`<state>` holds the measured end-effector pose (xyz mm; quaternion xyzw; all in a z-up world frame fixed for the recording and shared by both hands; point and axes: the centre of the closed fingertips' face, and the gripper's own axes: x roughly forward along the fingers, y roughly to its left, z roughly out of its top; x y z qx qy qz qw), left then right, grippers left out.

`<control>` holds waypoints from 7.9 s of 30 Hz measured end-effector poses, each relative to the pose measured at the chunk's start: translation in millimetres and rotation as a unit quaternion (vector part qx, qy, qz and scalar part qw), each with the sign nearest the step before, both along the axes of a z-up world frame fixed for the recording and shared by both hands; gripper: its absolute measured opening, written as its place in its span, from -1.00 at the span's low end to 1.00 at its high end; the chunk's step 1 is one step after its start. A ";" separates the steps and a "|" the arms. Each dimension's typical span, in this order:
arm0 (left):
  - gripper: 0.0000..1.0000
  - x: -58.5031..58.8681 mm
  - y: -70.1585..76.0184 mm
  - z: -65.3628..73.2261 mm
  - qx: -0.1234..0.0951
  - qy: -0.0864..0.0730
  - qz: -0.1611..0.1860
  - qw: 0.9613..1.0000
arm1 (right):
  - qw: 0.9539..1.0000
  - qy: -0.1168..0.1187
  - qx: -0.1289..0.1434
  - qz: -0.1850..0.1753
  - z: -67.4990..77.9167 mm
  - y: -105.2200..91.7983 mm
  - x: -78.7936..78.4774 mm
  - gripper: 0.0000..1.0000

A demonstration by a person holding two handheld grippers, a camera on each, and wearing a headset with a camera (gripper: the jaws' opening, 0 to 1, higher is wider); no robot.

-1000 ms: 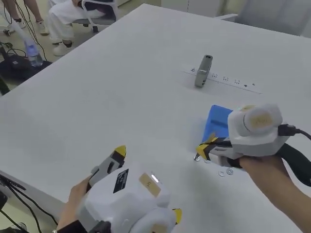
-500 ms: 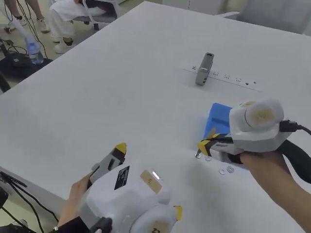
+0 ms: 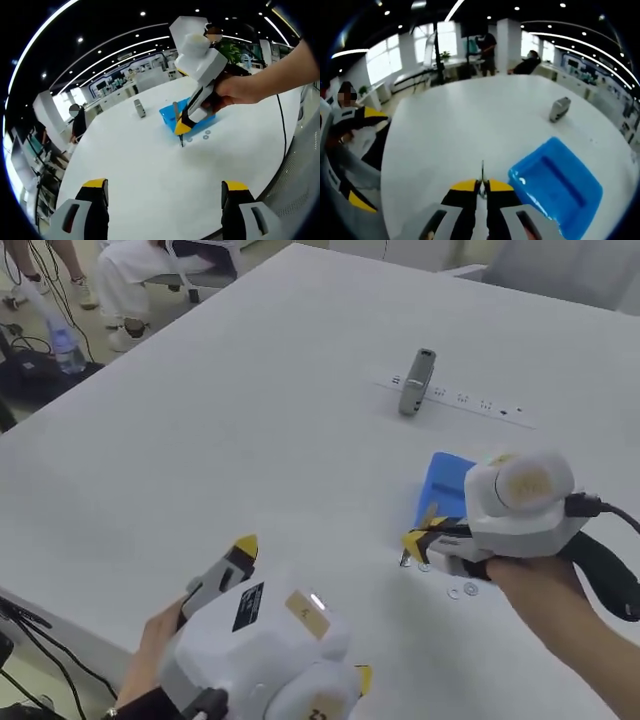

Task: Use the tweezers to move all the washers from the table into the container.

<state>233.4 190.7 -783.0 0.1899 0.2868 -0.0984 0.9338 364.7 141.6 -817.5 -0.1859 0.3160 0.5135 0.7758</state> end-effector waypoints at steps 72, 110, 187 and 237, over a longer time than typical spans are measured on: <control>0.91 0.5 -0.6 3.4 -0.015 -0.007 0.003 1.000 | 0.990 -0.044 0.090 -0.096 67.9 -42.3 23.5 -0.94; 0.87 -1.2 -0.1 -1.3 -0.002 0.006 0.001 1.000 | 0.999 -0.018 0.025 -0.034 -0.8 -23.3 1.5 -0.94; 0.81 -1.3 -0.9 3.7 -0.033 0.002 0.009 0.999 | 0.989 -0.021 0.043 -0.140 24.5 -60.3 57.1 -0.93; 0.79 -3.6 1.1 -3.2 -0.017 0.019 0.011 1.000 | 0.995 -0.011 0.020 -0.097 -4.7 -73.0 -6.3 -0.94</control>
